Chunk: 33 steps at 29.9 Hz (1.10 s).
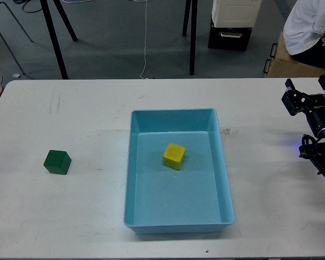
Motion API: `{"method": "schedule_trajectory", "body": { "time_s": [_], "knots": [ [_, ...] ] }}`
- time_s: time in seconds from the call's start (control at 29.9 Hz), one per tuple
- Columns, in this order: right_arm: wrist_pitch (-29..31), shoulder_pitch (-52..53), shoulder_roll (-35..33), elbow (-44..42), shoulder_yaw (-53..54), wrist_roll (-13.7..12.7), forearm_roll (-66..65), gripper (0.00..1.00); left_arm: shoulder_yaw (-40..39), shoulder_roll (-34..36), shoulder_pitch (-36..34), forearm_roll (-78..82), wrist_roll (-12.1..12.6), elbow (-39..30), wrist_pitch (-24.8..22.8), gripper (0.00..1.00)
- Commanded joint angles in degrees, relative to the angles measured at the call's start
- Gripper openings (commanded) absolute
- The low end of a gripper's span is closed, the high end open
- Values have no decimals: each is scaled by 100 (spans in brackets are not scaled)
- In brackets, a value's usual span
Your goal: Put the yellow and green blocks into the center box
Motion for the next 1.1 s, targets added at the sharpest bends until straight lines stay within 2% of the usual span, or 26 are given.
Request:
{"method": "schedule_trajectory", "body": {
  "time_s": [0.0, 0.1, 0.3, 0.47, 0.54, 0.64, 0.77, 0.94, 1.0, 1.07],
  "knots": [
    [-1, -28, -33, 11, -6, -1, -26, 99, 20, 564, -8, 327, 82, 6, 5, 100],
    [-1, -28, -33, 11, -15, -1, -26, 99, 28, 968, -8, 1223, 74, -134, 13, 100],
    [-1, -63, -42, 55, -24, -9, -34, 99, 336, 2357, 28, 3569, 153, -960, 75, 100],
    [-1, -81, -77, 73, -32, -9, -43, 99, 354, 3016, 10, 5072, 162, -1531, -56, 100],
    [-1, -81, -85, 73, -24, -18, -43, 99, 371, 3306, 1, 6159, 135, -1856, -83, 100],
    [-1, -90, -85, 82, -32, -18, -43, 99, 590, 3448, 36, 7733, 100, -2278, -13, 100],
    [-1, -124, -85, 152, -32, -18, -52, 99, 1223, 3554, -51, 9631, 161, -2446, 49, 100],
    [-1, -133, -85, 161, -32, -18, -78, 99, 1548, 3440, -131, 12076, 240, -2481, -266, 100],
    [-1, -133, -77, 161, -32, -18, -96, 99, 1628, 3282, -157, 12456, 389, -2551, -521, 100],
    [-1, -133, -77, 161, -32, -18, -96, 99, 1637, 3185, -218, 12528, 722, -2622, -802, 100]
  ]
}}
